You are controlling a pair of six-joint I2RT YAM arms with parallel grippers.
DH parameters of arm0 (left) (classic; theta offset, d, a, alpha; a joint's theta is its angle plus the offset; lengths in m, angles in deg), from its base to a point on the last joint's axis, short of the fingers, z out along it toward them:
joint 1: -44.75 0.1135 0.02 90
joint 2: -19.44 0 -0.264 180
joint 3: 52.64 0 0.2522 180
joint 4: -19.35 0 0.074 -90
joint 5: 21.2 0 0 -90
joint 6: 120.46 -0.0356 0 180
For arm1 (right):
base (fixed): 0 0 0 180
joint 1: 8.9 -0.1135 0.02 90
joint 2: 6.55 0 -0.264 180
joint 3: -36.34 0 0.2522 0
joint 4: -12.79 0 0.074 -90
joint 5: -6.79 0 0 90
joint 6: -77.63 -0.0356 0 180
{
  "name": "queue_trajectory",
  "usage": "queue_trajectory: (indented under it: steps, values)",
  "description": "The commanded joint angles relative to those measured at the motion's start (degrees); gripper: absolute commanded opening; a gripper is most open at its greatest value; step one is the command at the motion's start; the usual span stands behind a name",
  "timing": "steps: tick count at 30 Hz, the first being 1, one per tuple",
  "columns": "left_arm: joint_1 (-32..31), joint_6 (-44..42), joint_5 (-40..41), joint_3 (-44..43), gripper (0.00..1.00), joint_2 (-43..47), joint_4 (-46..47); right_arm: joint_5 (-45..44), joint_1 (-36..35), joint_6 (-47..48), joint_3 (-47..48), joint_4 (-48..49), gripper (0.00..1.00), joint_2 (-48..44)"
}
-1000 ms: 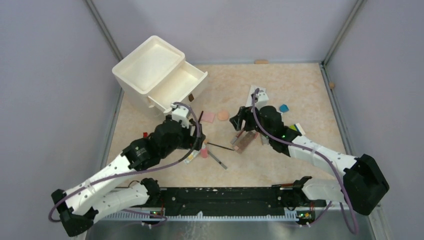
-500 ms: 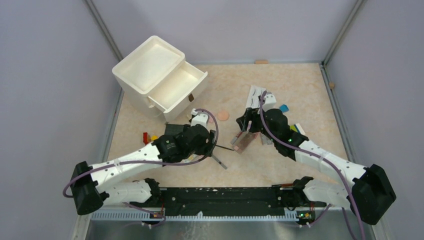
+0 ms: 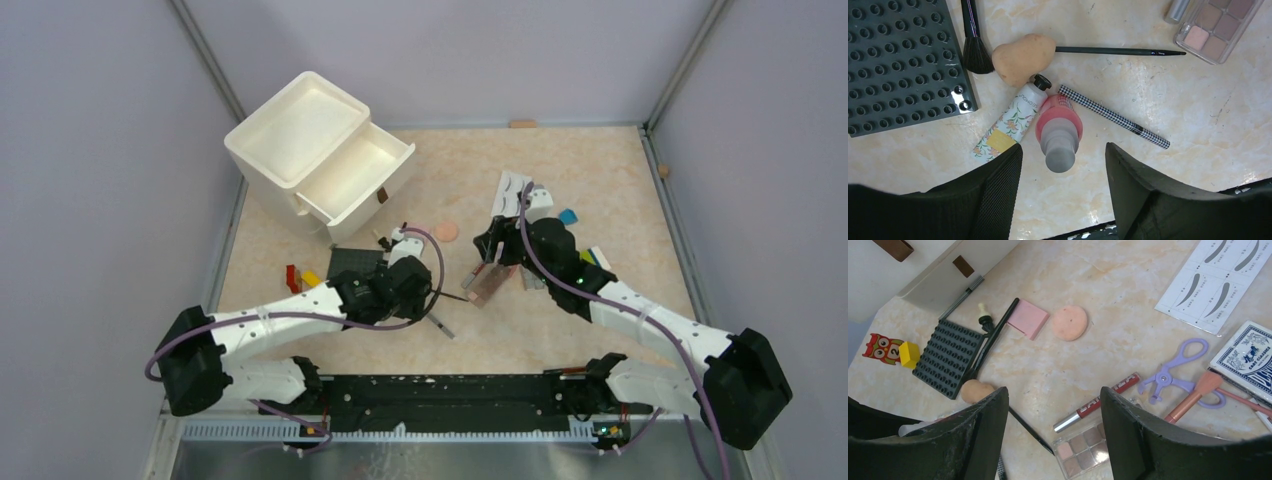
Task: Organize the makeup
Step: Pick up the makeup from the center of the board.
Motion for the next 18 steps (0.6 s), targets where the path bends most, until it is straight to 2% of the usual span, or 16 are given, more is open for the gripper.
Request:
queue_trajectory:
  steps: [1,13,15,18]
  values:
    - [-0.2,0.5,1.2,0.5,0.66,-1.0,2.0,-0.6,0.7,0.2,-0.4,0.6,0.66,-1.4]
    - [-0.3,0.0,1.8,0.2,0.44,-2.2,3.3,-0.9,0.9,0.3,-0.3,-0.3,0.66,-2.2]
    - [-0.3,-0.2,2.2,0.0,0.44,-2.4,3.1,-0.9,0.9,0.2,-0.4,-0.5,0.66,-2.3]
    - [-0.2,-0.1,3.1,-0.4,0.55,-3.1,2.5,-0.8,0.9,0.2,-0.4,-0.6,0.66,-2.4]
